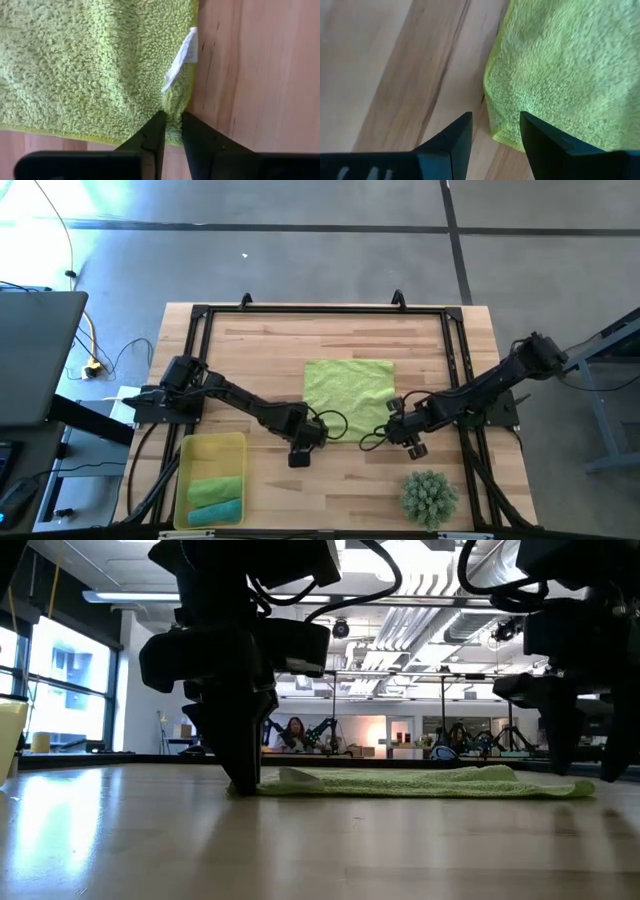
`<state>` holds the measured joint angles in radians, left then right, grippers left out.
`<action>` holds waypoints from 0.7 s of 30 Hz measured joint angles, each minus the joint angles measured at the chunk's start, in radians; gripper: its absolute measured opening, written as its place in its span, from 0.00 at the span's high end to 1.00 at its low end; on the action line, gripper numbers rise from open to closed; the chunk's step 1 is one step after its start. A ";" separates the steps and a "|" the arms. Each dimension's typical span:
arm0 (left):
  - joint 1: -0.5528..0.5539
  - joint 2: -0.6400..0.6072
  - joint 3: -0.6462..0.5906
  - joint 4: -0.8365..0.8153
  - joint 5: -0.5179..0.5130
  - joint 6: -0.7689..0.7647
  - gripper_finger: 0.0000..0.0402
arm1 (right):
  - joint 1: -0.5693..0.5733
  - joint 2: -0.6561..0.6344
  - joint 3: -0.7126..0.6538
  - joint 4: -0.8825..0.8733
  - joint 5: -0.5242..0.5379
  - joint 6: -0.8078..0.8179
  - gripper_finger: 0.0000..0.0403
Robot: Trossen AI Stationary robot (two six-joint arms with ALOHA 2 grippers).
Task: Roll microfiber towels into tight, uniform cylinder then place into a basket
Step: Roll the light green microfiber towel
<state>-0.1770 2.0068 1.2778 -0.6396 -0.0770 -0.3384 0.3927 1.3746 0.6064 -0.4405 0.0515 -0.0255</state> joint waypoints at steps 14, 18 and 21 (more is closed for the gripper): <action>-0.011 0.001 0.000 0.007 -0.016 -0.098 0.89 | 0.001 0.103 0.004 -0.001 -0.009 0.054 0.73; -0.022 0.001 0.000 0.008 -0.026 -0.104 0.89 | 0.002 0.095 0.003 0.003 -0.018 0.054 0.89; -0.032 0.001 0.000 0.009 -0.033 -0.104 0.89 | 0.001 0.082 0.002 0.005 -0.014 0.057 0.98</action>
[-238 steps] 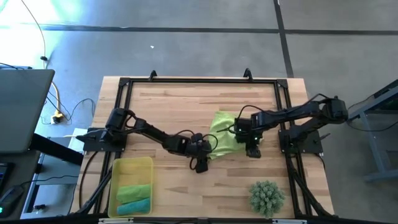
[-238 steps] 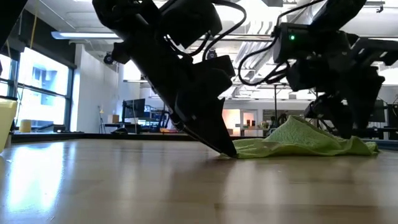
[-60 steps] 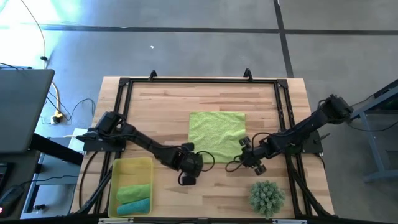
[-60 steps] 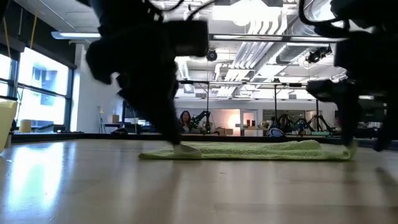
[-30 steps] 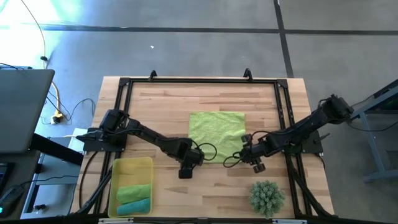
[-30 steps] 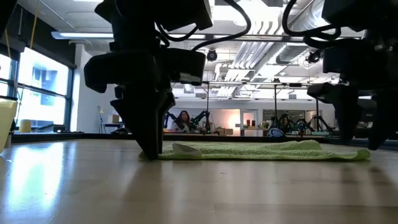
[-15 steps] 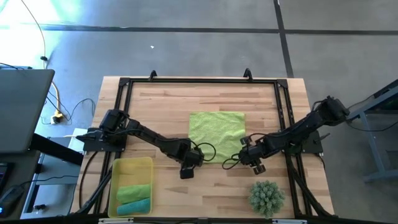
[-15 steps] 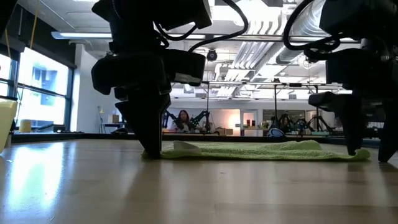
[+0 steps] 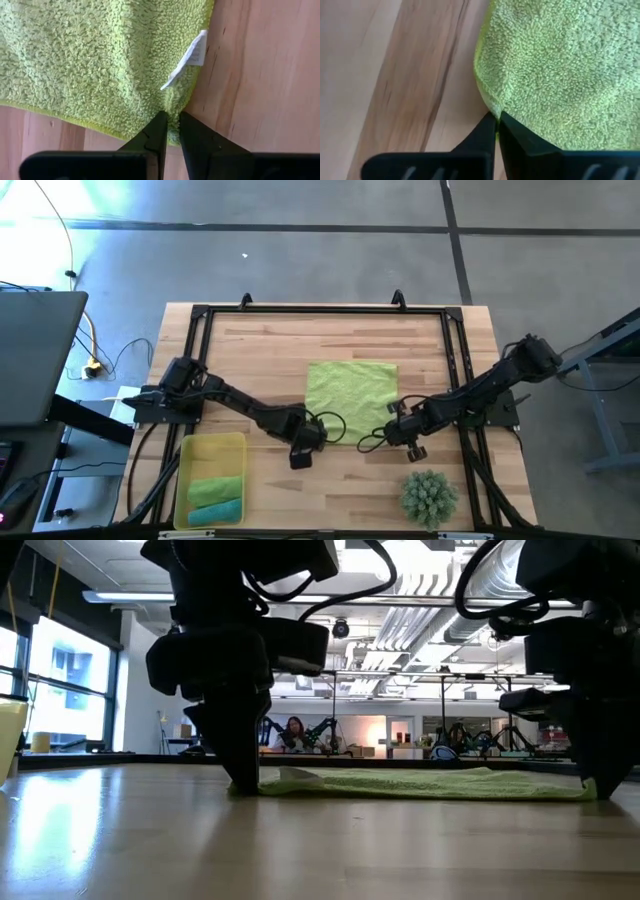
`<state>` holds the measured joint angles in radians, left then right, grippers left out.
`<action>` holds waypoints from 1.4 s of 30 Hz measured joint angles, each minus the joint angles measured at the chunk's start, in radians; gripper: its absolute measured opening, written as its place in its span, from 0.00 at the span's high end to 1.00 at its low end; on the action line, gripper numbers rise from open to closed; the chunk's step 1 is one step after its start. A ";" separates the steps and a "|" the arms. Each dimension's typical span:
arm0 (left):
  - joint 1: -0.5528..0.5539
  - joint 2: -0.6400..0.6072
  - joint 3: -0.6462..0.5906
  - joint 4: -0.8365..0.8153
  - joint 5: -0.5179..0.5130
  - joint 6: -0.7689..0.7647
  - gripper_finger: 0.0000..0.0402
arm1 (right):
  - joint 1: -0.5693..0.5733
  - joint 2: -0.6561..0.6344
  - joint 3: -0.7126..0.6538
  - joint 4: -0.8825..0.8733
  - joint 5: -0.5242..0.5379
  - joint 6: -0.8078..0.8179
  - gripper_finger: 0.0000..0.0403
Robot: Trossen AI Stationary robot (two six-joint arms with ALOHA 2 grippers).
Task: Roll microfiber towels into tight, uniform cylinder then place into a basket
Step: Roll the light green microfiber towel
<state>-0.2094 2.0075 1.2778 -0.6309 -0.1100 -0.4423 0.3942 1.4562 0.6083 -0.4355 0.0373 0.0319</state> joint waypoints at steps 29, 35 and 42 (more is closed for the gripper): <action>-0.097 -0.051 0.172 -0.172 -0.052 0.087 1.00 | -0.020 -0.175 0.045 -0.070 -0.050 0.168 1.00; -0.049 -0.051 0.172 -0.189 -0.170 0.052 1.00 | -0.069 -0.175 0.045 -0.070 0.063 0.103 1.00; -0.004 -0.052 0.172 -0.257 -0.225 0.038 1.00 | -0.166 -0.175 0.045 -0.097 0.111 0.090 1.00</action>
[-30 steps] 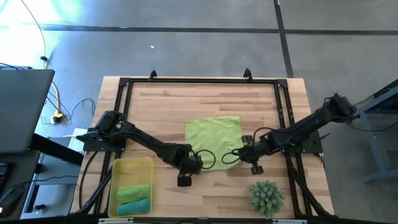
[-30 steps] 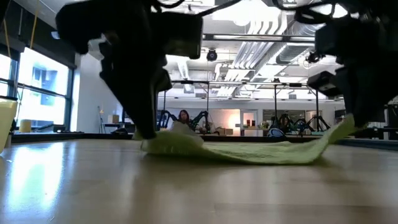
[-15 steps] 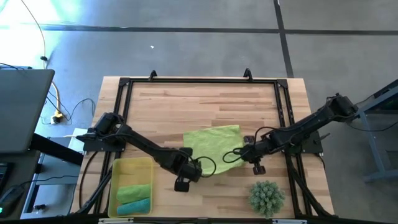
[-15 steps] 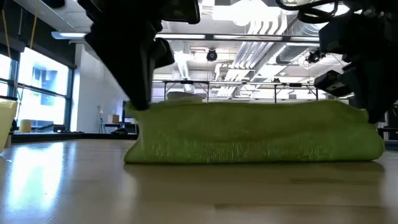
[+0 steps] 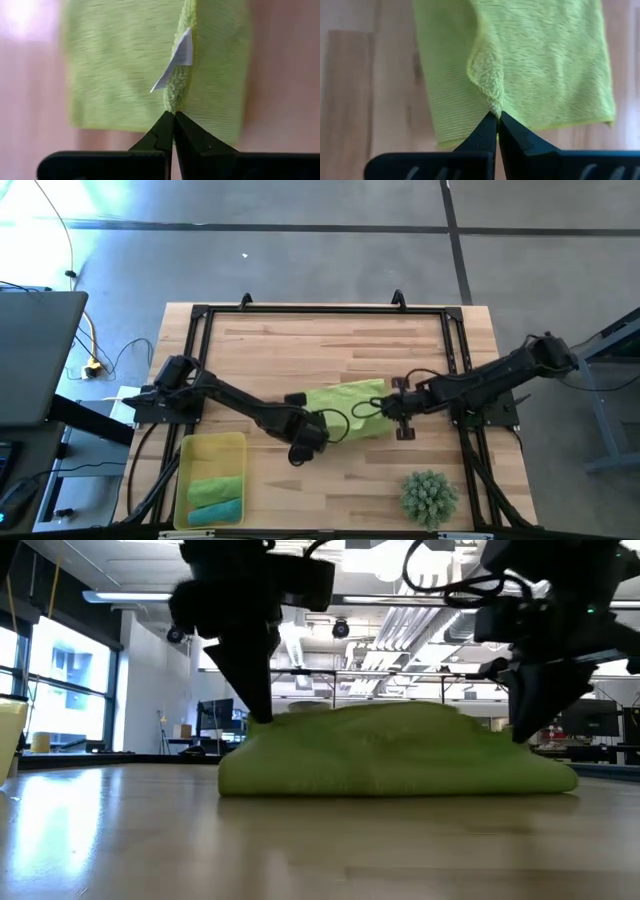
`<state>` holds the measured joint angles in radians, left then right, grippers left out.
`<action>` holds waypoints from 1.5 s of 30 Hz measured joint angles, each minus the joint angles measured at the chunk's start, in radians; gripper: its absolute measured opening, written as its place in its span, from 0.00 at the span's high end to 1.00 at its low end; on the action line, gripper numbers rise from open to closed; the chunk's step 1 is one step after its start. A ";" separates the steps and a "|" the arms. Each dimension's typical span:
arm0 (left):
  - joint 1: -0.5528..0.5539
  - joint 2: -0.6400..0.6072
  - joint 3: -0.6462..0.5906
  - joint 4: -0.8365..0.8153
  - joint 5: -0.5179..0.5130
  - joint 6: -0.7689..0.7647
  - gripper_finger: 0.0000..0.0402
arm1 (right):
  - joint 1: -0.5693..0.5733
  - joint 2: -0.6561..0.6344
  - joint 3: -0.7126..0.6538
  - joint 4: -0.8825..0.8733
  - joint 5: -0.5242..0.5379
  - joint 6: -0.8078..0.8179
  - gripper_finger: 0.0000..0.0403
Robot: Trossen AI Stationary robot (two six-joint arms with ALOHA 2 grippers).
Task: Roll microfiber towels into tight, uniform cylinder then place into a basket
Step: Roll the light green microfiber towel
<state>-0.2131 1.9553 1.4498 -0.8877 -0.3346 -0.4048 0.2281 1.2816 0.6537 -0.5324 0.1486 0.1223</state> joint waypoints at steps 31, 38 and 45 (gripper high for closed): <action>0.157 -0.001 0.000 -0.090 -0.120 -0.288 1.00 | -0.303 0.000 0.001 0.058 -0.001 -0.053 1.00; 0.162 0.011 -0.007 -0.081 -0.105 -0.302 1.00 | -0.329 0.000 0.002 0.098 -0.001 -0.053 0.99; 0.163 0.043 -0.014 -0.083 -0.125 -0.342 1.00 | -0.347 0.007 0.002 0.090 -0.010 -0.052 0.97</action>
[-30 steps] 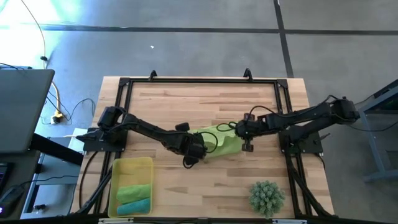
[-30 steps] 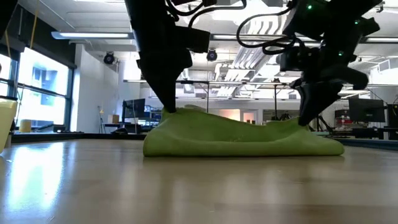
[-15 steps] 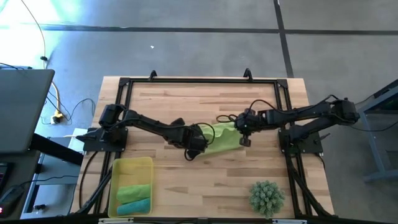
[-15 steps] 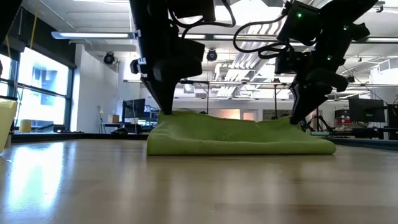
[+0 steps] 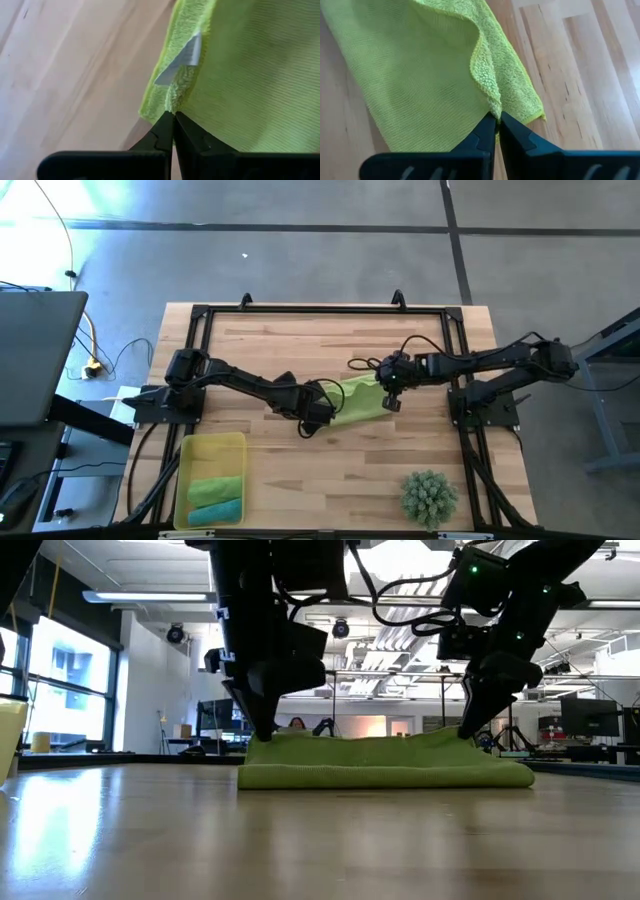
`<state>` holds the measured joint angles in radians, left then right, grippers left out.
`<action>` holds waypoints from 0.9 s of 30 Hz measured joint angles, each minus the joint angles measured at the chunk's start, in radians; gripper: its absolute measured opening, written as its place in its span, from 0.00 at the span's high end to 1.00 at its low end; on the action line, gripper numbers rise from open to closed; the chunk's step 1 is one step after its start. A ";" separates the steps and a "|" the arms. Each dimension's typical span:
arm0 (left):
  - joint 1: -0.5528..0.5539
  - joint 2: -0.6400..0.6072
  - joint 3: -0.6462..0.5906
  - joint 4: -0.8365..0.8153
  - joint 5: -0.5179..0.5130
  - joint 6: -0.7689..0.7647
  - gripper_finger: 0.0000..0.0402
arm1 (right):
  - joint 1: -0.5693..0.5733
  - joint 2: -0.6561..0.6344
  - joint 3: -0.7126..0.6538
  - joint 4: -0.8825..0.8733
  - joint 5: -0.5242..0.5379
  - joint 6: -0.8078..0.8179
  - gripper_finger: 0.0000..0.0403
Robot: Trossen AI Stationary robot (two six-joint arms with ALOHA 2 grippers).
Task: Roll microfiber towels into tight, uniform cylinder then place into a basket
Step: Roll the light green microfiber towel
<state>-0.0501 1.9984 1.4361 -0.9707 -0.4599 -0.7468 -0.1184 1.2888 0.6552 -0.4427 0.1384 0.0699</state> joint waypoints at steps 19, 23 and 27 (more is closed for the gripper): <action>0.019 0.014 0.001 -0.007 -0.010 -0.002 1.00 | 0.000 0.098 0.000 0.072 0.027 -0.052 0.97; 0.019 0.014 0.001 -0.011 -0.027 -0.010 1.00 | 0.000 0.098 0.000 0.072 0.071 -0.049 0.97; 0.019 0.014 0.001 -0.016 -0.024 -0.010 1.00 | 0.000 0.098 0.000 0.070 0.098 -0.052 0.97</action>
<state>-0.0307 2.0121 1.4368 -0.9863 -0.4835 -0.7570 -0.1184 1.3869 0.6552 -0.3725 0.2362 0.0181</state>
